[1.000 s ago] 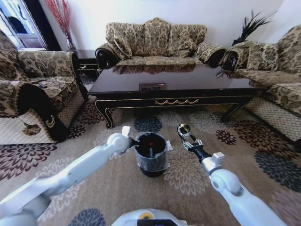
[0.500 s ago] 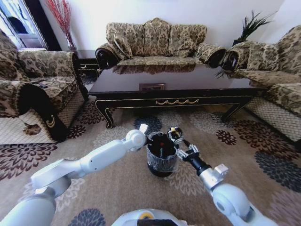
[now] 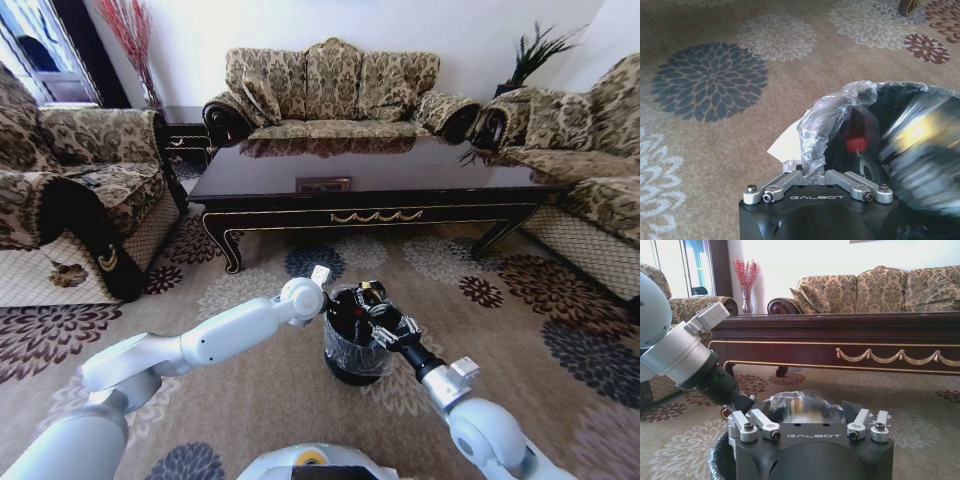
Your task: Move to the front of the table and pick up the trash from the floor, then place it into the trash bin.
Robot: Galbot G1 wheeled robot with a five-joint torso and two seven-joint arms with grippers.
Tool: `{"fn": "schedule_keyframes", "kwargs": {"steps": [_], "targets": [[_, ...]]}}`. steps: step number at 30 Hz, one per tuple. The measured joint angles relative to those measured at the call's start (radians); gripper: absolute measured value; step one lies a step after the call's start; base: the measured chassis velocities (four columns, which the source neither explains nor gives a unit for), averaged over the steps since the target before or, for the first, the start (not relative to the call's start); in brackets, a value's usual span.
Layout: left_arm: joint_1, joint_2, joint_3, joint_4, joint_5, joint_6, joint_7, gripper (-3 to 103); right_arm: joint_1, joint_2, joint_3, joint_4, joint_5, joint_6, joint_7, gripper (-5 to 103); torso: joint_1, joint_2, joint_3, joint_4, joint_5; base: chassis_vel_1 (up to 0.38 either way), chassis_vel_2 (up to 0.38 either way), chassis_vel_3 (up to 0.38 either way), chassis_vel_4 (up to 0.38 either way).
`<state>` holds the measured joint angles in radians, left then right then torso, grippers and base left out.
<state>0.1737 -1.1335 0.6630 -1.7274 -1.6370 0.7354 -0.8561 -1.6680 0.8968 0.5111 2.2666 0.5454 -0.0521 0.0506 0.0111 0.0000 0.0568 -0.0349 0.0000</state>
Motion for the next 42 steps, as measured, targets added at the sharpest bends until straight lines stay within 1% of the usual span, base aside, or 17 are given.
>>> {"fn": "schedule_keyframes", "kwargs": {"steps": [3,4,6,16,18,21,24,25,29,30,33,34,36,37,38,41,42], "targets": [[0.007,0.009,-0.005,-0.01,0.001,0.0,0.0,3,0.001,0.001,-0.001,0.001,0.001,-0.009,0.0,93,0.0,0.0,0.0,-0.0001,-0.0001,0.0,0.0,0.0,0.0],[0.007,0.009,-0.005,-0.01,0.001,0.0,0.0,3,0.001,0.001,-0.001,0.001,0.001,-0.009,0.0,93,0.0,0.0,0.0,-0.0001,-0.0001,0.0,0.0,0.0,0.0],[0.01,0.015,-0.001,-0.017,0.002,0.0,0.0,3,0.005,0.003,-0.005,0.001,0.001,-0.012,0.0,99,0.0,0.0,0.0,-0.0001,0.0,0.0,0.0,0.0,0.0],[0.026,0.039,-0.038,-0.02,0.024,0.0,0.002,3,0.046,0.005,0.008,-0.001,0.035,-0.022,0.02,100,0.0,0.0,0.0,-0.0003,-0.0001,0.0,0.0,0.0,0.0],[0.047,0.062,-0.088,-0.031,0.03,0.0,0.006,3,0.091,0.004,0.031,-0.033,0.077,-0.023,0.029,100,0.0,0.0,0.0,-0.0002,-0.0002,0.0,0.0,0.0,0.0],[0.066,0.084,-0.119,-0.033,0.043,0.0,0.014,3,0.12,0.001,0.043,-0.067,0.106,-0.023,0.037,100,0.0,0.0,0.0,-0.0003,-0.0002,0.0,0.0,0.0,0.0],[0.133,0.149,-0.211,-0.045,0.102,0.0,0.048,3,0.181,-0.001,0.069,-0.145,0.19,-0.036,0.062,100,0.0,0.0,0.0,0.0,-0.0003,0.0,0.0,0.0,0.0],[0.133,0.149,-0.211,-0.045,0.102,0.0,0.048,3,0.181,-0.001,0.069,-0.145,0.19,-0.036,0.062,100,0.0,0.0,0.0,0.0,-0.0003,0.0,0.0,0.0,0.0],[0.245,0.244,-0.358,-0.073,0.155,0.0,0.091,3,0.238,-0.007,0.05,-0.282,0.215,-0.035,0.062,100,0.0,0.0,0.0,0.0,-0.0004,0.0,0.0,0.0,0.0],[0.245,0.244,-0.358,-0.073,0.155,0.0,0.091,3,0.238,-0.007,0.05,-0.282,0.215,-0.035,0.062,100,0.0,0.0,0.0,0.0,-0.0004,0.0,0.0,0.0,0.0],[0.322,0.323,-0.459,-0.088,0.204,0.0,0.131,3,0.286,0.0,-0.006,-0.395,0.196,-0.023,0.055,100,0.0,0.0,0.0,-0.0001,-0.0003,0.0,0.0,0.0,0.0],[0.322,0.323,-0.459,-0.088,0.204,0.0,0.131,3,0.286,0.0,-0.006,-0.395,0.196,-0.023,0.055,100,0.0,0.0,0.0,-0.0001,-0.0003,0.0,0.0,0.0,0.0],[0.369,0.35,-0.522,-0.093,0.253,-0.005,0.16,3,0.316,0.01,-0.039,-0.444,0.178,-0.017,0.052,100,0.0,0.0,0.0,0.0,-0.0001,0.0,0.0,0.0,0.0],[0.435,0.361,-0.605,-0.109,0.281,-0.009,0.176,3,0.355,0.023,-0.076,-0.5,0.166,-0.012,0.051,100,0.0,0.0,0.0,0.0003,0.0,0.0,0.0,0.0,0.0],[0.435,0.361,-0.605,-0.109,0.281,-0.009,0.176,3,0.355,0.023,-0.076,-0.5,0.166,-0.012,0.051,100,0.0,0.0,0.0,0.0003,0.0,0.0,0.0,0.0,0.0],[0.536,0.378,-0.705,-0.132,0.295,-0.019,0.193,3,0.431,0.04,-0.144,-0.601,0.146,0.002,0.044,100,0.0,0.0,0.0,-0.0007,-0.0007,0.0,0.0,0.0,0.0],[0.536,0.378,-0.705,-0.132,0.295,-0.019,0.193,3,0.431,0.04,-0.144,-0.601,0.146,0.002,0.044,100,0.0,0.0,0.0,-0.0007,-0.0007,0.0,0.0,0.0,0.0]]}}
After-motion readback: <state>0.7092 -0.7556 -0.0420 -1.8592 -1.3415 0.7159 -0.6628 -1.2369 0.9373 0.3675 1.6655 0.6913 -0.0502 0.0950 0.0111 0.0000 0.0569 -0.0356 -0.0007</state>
